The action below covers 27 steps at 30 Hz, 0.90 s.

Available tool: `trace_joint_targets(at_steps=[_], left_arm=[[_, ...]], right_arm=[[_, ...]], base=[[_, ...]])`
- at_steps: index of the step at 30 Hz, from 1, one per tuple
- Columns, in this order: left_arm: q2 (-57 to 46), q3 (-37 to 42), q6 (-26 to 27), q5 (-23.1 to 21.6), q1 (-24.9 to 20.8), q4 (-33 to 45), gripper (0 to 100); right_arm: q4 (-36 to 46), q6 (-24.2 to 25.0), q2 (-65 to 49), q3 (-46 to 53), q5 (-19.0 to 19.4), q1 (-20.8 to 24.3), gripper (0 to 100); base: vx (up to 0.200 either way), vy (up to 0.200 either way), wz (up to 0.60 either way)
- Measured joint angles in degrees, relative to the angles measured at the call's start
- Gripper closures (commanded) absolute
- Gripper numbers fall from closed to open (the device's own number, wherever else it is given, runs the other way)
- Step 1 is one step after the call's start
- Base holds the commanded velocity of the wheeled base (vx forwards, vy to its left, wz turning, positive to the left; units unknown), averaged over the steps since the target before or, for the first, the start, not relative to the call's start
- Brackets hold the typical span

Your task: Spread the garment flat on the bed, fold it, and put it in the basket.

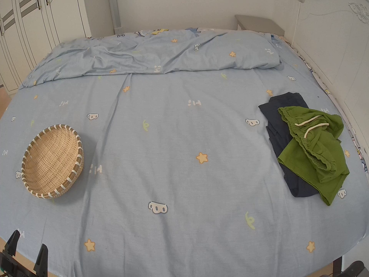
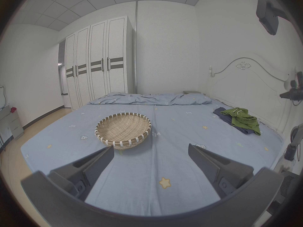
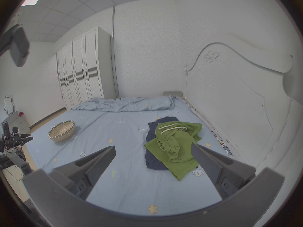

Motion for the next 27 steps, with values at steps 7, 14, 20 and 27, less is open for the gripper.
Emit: trace_joint_targets(at_steps=[7, 14, 20, 27], left_arm=[[0.0, 0.0, 0.0, 0.0, 0.0, 0.0, 0], [0.0, 0.0, 0.0, 0.0, 0.0, 0.0, 0], [0.0, 0.0, 0.0, 0.0, 0.0, 0.0, 0], [0.0, 0.0, 0.0, 0.0, 0.0, 0.0, 0]], right_arm=[[2.4, -1.1, 18.4, -10.7, -2.2, 2.1, 0], [2.3, -1.3, 38.3, -20.0, -9.9, 6.0, 0], [-1.4, -1.4, 55.5, -27.1, -16.8, 8.5, 0], [-5.2, -1.3, 73.6, -35.4, -24.1, 10.5, 0]], base=[[0.000, 0.000, 0.00], [0.000, 0.000, 0.00], [0.000, 0.000, 0.00], [0.000, 0.000, 0.00]])
